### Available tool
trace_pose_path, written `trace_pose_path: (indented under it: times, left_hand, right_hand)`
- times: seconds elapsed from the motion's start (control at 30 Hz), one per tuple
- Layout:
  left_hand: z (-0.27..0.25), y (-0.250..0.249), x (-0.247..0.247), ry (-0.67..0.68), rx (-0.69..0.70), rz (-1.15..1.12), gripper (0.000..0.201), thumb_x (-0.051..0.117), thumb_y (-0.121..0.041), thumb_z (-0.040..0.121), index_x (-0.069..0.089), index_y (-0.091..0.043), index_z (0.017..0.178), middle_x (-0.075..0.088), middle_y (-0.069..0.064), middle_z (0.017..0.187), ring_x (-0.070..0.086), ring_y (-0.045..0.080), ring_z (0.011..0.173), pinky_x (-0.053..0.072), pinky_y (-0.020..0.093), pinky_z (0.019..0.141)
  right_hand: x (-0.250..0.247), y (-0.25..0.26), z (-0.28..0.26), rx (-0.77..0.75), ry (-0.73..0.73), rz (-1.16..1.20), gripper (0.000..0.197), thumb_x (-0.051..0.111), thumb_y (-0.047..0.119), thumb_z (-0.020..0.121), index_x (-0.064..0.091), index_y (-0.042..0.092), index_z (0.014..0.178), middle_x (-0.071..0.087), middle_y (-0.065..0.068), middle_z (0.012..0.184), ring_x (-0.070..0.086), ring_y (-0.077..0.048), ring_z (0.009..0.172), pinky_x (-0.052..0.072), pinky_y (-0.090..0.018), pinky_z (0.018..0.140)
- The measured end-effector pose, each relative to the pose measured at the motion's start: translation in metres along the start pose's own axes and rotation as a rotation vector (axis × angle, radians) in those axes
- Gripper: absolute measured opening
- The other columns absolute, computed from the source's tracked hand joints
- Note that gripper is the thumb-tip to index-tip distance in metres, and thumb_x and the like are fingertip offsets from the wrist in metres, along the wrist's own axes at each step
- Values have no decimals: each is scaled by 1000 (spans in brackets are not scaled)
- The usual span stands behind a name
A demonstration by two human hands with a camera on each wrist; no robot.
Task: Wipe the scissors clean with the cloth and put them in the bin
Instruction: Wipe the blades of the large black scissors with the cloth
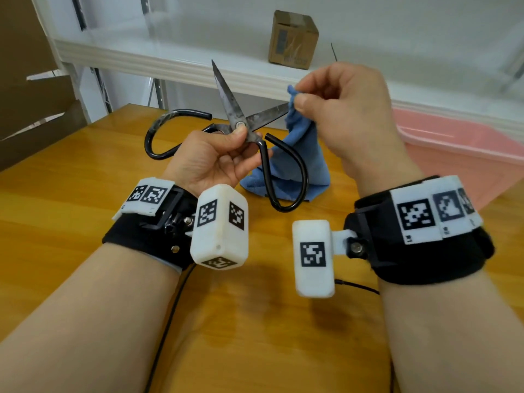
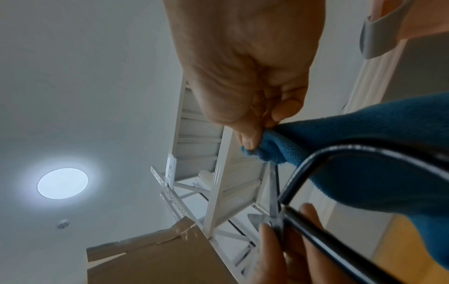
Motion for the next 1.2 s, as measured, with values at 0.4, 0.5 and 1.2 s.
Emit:
trace_pose_path:
  times: [0.4,0.5,1.2]
  left_hand:
    - [-1,3,0,-6,-5,-66,9,59,-2,77,61,2,85,69,17,82,70,25,79,62,39,68]
    - [0,2,-1,-5,-5,-49,12,59,-3,77,60,1,87,69,16,83,71,24,79,61,39,73]
    - [3,1,-2,41,9,75,14,61,-4,78,73,3,81,70,13,85,67,20,87,58,39,82]
  right_hand:
    - [-8,6,-4,36,40,65,32,55,-4,91,67,26,87,66,3,80,61,-5,65,52,-18,59]
    - [-7,7,-3,51,53,66,34,52,-7,89,69,23,86,68,0,83,65,-6,65,55,-18,61]
    - [24,11,-11,-242,67,-351,21,71,11,82,69,28,93,64,6,102,62,-5,85,51,-18,77]
Point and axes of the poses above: each hand's wrist, its own z-axis towards the middle knuckle, its own x-axis out of the palm, y = z × x, the point moved 1 cm from there along z, towards the middle knuckle
